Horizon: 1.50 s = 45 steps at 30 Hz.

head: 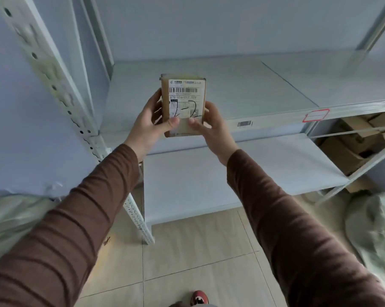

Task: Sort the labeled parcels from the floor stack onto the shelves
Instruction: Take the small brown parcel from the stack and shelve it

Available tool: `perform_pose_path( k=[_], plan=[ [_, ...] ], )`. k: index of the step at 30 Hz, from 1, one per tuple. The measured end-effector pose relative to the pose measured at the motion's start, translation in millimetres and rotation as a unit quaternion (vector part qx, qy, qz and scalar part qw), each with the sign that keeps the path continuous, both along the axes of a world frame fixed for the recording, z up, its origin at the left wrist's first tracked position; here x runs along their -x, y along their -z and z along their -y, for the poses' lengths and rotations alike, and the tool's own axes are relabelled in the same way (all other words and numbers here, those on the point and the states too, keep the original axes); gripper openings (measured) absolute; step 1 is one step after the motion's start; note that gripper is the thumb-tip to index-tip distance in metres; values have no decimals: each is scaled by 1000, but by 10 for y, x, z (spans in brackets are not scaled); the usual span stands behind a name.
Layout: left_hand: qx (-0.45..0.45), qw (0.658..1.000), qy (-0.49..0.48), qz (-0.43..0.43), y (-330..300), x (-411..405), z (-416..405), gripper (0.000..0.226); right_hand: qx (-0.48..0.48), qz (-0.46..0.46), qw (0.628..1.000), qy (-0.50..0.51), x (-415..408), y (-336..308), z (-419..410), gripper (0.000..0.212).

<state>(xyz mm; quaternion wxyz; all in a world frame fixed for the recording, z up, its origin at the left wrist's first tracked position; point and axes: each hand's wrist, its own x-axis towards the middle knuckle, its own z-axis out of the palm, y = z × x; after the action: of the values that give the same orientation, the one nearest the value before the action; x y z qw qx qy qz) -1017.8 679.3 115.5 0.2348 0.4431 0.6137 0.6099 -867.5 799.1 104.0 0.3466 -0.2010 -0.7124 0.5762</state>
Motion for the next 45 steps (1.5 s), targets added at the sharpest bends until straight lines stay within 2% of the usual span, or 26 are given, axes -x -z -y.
perform_pose_path(
  k=[10,20,35,40,45],
  plan=[
    [31,998,-41,-32,168,750,113,87,-138,66,988,9,711,156,-98,53],
    [57,994,-49,-85,121,1200,-66,89,-163,139,976,47,1174,53,-164,51],
    [71,991,-59,-100,145,1420,-276,88,-167,188,965,75,1452,-8,-252,47],
    [85,989,-65,-102,172,1414,-241,88,-153,194,966,79,1434,0,-205,52],
    [96,974,-121,-165,163,1304,-127,102,-126,204,966,94,1353,2,-118,77]
  ],
)
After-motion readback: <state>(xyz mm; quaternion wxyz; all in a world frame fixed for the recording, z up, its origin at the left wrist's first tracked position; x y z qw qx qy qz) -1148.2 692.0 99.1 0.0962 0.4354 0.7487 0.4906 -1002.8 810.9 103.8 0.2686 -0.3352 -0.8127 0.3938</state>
